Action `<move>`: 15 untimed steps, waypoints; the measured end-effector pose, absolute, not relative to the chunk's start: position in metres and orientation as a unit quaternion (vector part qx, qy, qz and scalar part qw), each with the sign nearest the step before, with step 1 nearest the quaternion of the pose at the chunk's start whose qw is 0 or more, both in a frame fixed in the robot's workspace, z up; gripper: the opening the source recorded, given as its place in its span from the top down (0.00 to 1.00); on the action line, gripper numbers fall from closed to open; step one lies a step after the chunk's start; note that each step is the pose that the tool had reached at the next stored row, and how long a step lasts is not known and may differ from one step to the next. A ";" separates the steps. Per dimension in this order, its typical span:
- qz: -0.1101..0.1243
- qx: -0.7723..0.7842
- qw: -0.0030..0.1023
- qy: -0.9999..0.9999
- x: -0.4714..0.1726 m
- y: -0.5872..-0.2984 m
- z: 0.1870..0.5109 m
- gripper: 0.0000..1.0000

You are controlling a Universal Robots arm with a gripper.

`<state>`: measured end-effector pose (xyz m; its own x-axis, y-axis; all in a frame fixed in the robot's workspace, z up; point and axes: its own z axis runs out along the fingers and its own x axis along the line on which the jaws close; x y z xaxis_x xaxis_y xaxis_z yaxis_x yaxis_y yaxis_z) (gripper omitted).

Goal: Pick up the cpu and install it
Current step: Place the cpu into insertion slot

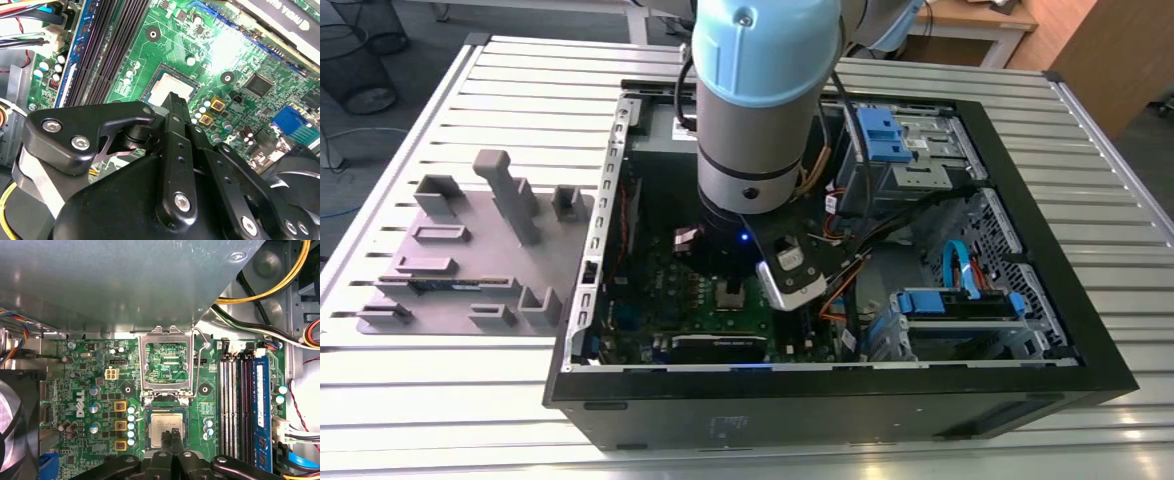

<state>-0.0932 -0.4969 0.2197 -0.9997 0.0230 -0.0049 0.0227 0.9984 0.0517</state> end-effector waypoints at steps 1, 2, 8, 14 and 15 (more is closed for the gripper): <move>0.026 0.011 0.003 1.000 -0.094 -0.497 0.220 0.89; 0.026 0.011 0.003 1.000 -0.094 -0.497 0.219 0.89; 0.026 0.011 0.003 1.000 -0.095 -0.497 0.219 0.89; 0.026 0.011 0.003 1.000 -0.095 -0.497 0.220 0.89; 0.026 0.012 0.003 1.000 -0.095 -0.497 0.220 0.89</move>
